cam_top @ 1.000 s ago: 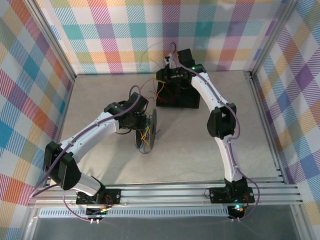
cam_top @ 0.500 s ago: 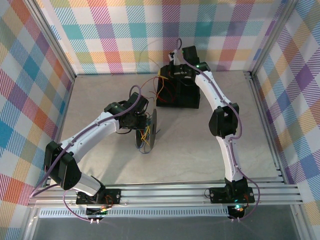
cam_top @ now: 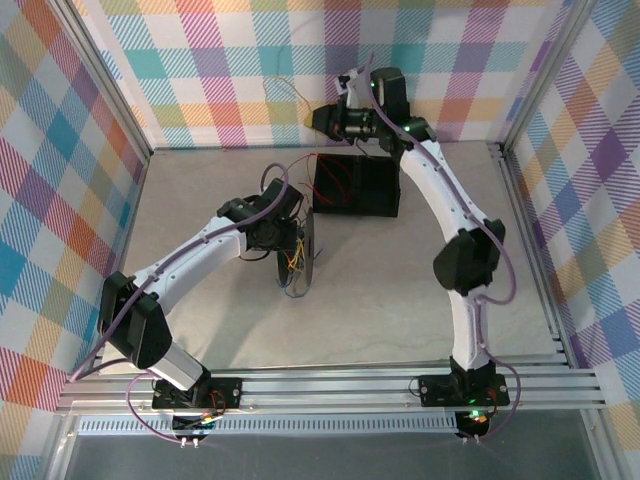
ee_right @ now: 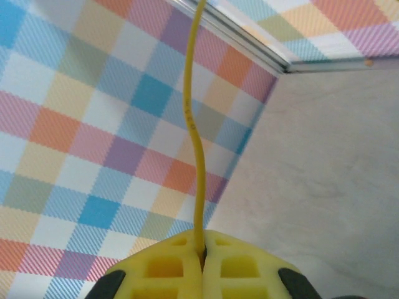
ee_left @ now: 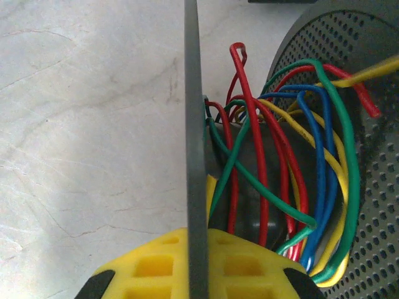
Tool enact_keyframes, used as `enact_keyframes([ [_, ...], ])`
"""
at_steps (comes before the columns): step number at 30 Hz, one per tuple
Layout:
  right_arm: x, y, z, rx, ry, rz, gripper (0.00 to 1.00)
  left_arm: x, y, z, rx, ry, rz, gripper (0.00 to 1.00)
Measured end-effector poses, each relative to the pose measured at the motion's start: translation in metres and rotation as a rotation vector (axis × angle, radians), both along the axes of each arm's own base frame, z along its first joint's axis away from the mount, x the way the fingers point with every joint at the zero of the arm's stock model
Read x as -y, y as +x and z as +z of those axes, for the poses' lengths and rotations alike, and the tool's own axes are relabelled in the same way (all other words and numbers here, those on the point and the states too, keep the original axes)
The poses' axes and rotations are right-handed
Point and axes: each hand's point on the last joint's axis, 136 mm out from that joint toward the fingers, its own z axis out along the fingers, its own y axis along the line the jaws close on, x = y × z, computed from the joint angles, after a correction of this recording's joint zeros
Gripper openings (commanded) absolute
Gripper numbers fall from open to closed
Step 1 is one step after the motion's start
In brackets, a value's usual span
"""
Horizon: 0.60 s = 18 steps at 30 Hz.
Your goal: Wrap the cables
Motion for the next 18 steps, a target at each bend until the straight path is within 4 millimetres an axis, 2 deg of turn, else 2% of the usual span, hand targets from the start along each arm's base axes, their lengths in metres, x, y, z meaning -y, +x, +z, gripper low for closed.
enact_keyframes([
  [4, -0.022, -0.050, 0.016, 0.018, 0.033, 0.029, 0.00, -0.016, 0.012, 0.000, 0.007, -0.017, 0.089, 0.00],
  [6, -0.031, -0.075, 0.004, -0.015, 0.034, 0.031, 0.00, -0.027, 0.018, 0.001, 0.007, -0.028, 0.141, 0.00],
  [11, -0.039, -0.107, -0.026, -0.077, 0.035, -0.003, 0.00, -0.064, 0.029, 0.002, -0.011, -0.054, 0.299, 0.00],
  [14, -0.038, -0.124, -0.033, -0.089, 0.044, -0.029, 0.00, -0.081, 0.031, 0.003, -0.027, -0.062, 0.376, 0.00],
  [18, -0.031, -0.151, -0.041, -0.114, 0.056, -0.065, 0.00, -0.094, 0.033, 0.005, -0.053, -0.110, 0.450, 0.00],
])
